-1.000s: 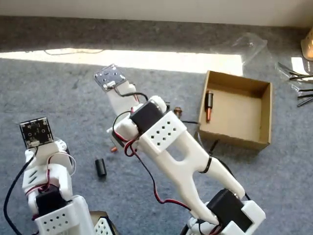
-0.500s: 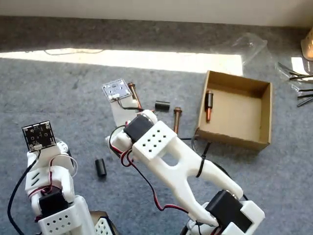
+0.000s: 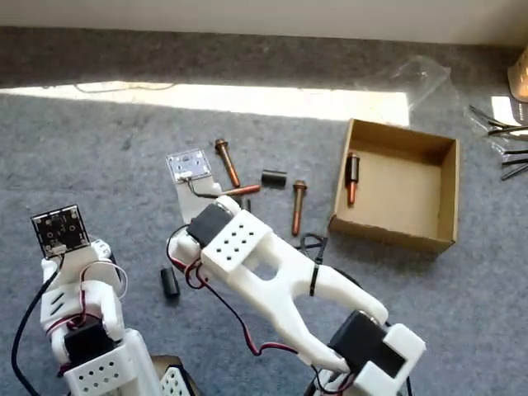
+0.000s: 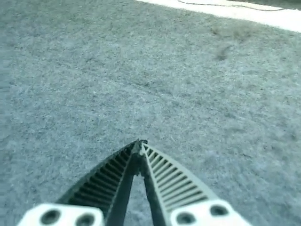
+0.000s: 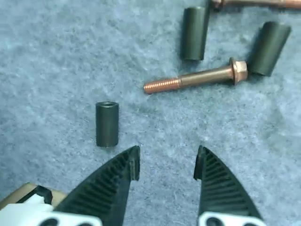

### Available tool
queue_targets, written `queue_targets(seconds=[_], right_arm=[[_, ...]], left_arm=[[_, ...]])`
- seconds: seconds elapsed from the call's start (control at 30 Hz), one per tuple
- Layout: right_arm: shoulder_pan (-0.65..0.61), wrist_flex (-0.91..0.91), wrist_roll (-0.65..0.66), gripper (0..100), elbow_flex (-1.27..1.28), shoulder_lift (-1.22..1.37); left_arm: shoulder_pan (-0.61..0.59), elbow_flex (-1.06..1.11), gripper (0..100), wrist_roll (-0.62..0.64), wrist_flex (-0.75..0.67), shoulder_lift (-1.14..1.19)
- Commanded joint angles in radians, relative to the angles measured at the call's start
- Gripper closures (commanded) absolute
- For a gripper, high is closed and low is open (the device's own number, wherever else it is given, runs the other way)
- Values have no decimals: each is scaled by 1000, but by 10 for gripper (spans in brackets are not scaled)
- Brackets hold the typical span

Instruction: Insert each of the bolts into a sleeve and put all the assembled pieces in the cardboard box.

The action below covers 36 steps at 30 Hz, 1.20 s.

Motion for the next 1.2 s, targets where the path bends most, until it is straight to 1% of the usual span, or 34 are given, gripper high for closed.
queue_targets(seconds=[0.0,0.17,0.33,0.53,0.63,1.0,1.07,1.17], right_arm=[[-13,-27,-20,822,-13,35],[-15,-74,-20,822,-16,87],[-12,-105,-20,822,-18,87],[-27,-90,-34,822,-65,58],[-51,-91,-127,822,-79,58],[-81,-93,-166,822,-171,59],[-90,-114,-210,822,-163,59],[-104,-179,-212,822,-160,59]], left_arm=[[-47,-18,982,-5,-14,-16],[-117,-18,982,-3,-14,-16],[-189,-19,982,-3,-14,-16],[-226,-19,982,-3,-14,-16],[-248,-18,982,-3,-14,-16],[-246,-10,982,-3,-14,-16],[-246,-8,982,-3,-14,-16],[-246,-8,982,-3,-14,-16]])
